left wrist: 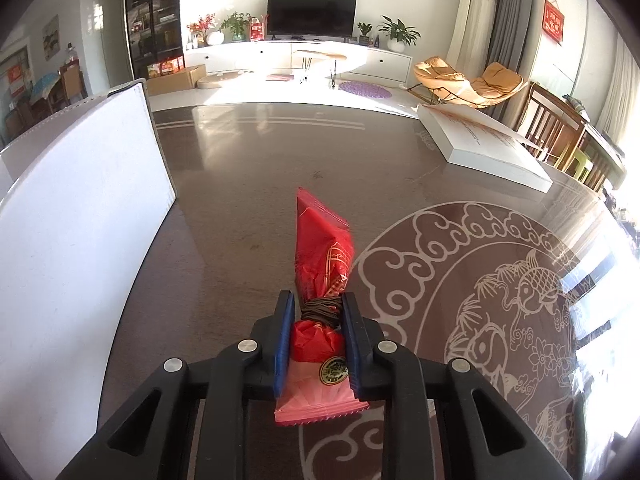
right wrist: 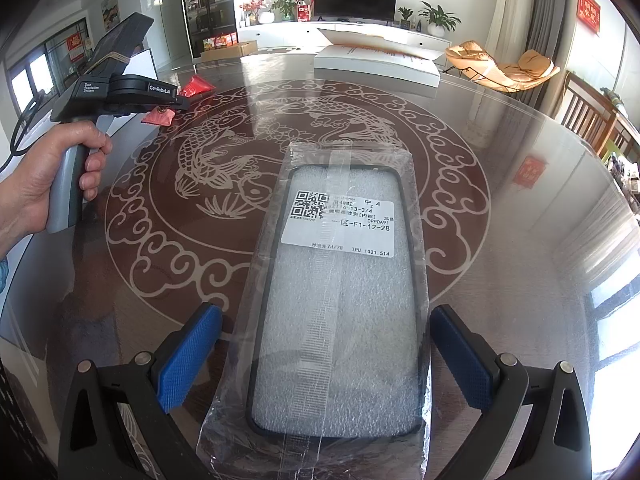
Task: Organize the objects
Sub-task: 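Carry the red packets and clear package into the white box and open both tools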
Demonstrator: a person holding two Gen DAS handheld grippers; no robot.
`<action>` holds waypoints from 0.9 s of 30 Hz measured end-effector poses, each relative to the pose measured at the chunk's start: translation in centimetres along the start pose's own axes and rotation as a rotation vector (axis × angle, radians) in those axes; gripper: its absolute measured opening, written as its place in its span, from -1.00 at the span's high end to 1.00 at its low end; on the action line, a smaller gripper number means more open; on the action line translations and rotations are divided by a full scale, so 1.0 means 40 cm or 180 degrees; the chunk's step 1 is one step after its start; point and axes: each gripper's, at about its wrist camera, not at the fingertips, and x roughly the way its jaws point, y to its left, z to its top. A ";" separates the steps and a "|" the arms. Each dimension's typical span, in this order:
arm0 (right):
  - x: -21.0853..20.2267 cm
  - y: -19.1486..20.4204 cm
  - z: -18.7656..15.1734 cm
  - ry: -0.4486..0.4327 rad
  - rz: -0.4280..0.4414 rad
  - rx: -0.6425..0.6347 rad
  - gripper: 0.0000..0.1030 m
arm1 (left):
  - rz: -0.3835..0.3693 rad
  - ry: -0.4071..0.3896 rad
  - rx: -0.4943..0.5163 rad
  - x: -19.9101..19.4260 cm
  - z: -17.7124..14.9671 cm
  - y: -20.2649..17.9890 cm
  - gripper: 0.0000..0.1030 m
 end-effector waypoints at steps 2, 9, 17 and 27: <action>0.000 0.000 0.000 0.0000 0.0001 0.0000 -1.00 | 0.0017 0.0003 0.0048 -0.038 -0.048 0.001 0.56; 0.019 -0.005 0.036 0.0201 0.0109 -0.0103 -0.95 | -0.0095 -0.0088 0.0249 -0.236 -0.250 0.001 0.56; 0.012 -0.084 0.124 0.0419 0.0956 0.0874 -0.47 | -0.0395 -0.0600 -0.0131 -0.526 -0.269 0.095 0.56; -0.139 0.321 0.331 0.0168 0.2358 0.0656 -0.47 | 0.0376 -0.0536 -0.0674 -0.638 -0.239 0.503 0.56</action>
